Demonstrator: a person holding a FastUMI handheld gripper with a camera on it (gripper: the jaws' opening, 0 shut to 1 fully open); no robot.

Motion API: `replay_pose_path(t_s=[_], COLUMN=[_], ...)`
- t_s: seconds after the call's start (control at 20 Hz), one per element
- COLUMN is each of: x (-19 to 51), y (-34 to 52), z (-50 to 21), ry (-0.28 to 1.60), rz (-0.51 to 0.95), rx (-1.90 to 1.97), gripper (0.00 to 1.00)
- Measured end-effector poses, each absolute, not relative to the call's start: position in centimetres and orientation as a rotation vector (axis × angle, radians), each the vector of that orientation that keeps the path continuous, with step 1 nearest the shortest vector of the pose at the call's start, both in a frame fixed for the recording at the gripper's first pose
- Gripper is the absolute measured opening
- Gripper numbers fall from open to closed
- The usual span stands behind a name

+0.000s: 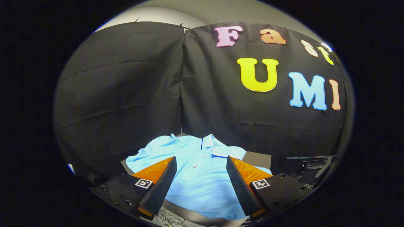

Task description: Put the clothes into the washing machine and then close the washing machine lid.

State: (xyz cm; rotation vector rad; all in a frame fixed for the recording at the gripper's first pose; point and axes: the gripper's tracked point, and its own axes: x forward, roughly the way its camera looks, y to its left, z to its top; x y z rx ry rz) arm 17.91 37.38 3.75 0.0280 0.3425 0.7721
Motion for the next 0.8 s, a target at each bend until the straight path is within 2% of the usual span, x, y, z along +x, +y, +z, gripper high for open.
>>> replay_pose_path(t_s=[0.45,0.8], x=[20.9,22.6], y=[41.4,43.5], z=[0.4,-1.8], ry=[0.491,0.579], rz=[0.799,0.766], rx=[-0.104,-0.145], gripper=[0.98,0.98])
